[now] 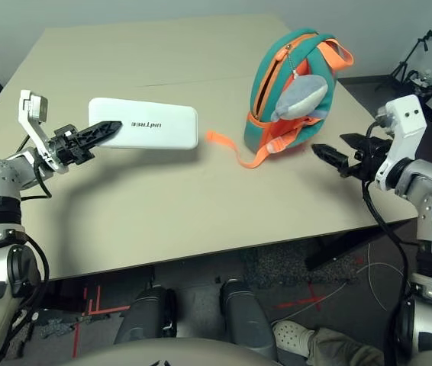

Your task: Put the pencil case into the backpack and zip it.

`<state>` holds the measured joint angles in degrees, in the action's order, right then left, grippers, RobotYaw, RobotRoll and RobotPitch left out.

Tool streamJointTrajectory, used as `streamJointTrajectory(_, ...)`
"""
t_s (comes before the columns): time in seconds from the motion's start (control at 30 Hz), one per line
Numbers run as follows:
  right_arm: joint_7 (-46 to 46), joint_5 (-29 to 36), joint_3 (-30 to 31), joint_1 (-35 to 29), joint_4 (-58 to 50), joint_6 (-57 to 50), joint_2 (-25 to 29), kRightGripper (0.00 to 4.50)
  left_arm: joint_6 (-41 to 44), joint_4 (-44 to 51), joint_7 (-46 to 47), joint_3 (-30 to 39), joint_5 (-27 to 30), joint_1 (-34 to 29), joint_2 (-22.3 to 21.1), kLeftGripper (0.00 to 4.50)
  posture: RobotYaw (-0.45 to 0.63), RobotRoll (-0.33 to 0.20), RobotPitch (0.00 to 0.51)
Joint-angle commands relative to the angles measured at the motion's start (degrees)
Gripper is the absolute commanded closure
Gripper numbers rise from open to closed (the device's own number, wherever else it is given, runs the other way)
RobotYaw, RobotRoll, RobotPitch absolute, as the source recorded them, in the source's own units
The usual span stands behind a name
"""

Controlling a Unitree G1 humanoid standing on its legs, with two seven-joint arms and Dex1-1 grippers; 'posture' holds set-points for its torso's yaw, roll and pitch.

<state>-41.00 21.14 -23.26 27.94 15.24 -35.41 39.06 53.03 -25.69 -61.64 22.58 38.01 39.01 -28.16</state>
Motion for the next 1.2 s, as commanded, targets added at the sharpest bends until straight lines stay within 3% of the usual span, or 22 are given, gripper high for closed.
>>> streamJointTrajectory(0.03,1.43,-0.27,0.45,3.91,6.40,4.26,-0.76,0.00,0.29,4.50,2.13,1.56,3.37,-0.89,0.35,3.10,-0.01,0.000,0.022)
streamJointTrajectory(0.33,2.03,-1.53,3.38,8.33,13.93,10.14,-1.13,0.00,0.59,7.35,5.45,2.04,6.86,-2.42,0.91,3.10,0.02,0.000,0.020)
streamJointTrajectory(0.47,2.13,-6.30,8.00,16.88,29.67,18.39,-4.07,0.00,1.32,10.85,7.62,2.77,9.00,-5.66,1.75,3.10,0.07,0.000,0.018)
streamJointTrajectory(0.67,2.12,-9.06,9.73,23.40,42.21,25.86,-5.96,0.00,2.33,13.58,9.97,3.52,11.71,-7.54,1.53,3.10,0.09,0.000,0.021)
streamJointTrajectory(0.8,2.18,-10.17,9.83,25.71,47.01,28.58,-6.43,0.91,2.39,14.64,10.90,3.62,12.78,-8.61,1.33,3.10,0.10,0.000,0.026)
streamJointTrajectory(0.97,2.00,-10.81,9.79,26.20,49.07,30.25,-6.32,2.83,2.64,15.75,11.93,3.55,13.64,-9.45,1.19,3.10,0.10,0.000,0.033)
streamJointTrajectory(1.1,1.56,-10.71,9.60,25.77,48.69,30.57,-6.05,4.05,2.79,15.89,12.17,3.31,14.13,-9.66,0.87,3.10,0.10,0.000,0.036)
streamJointTrajectory(1.2,0.70,-10.27,9.30,25.39,47.37,30.20,-5.88,4.40,2.38,15.28,12.05,2.99,13.97,-9.03,0.68,3.10,0.09,0.000,0.039)
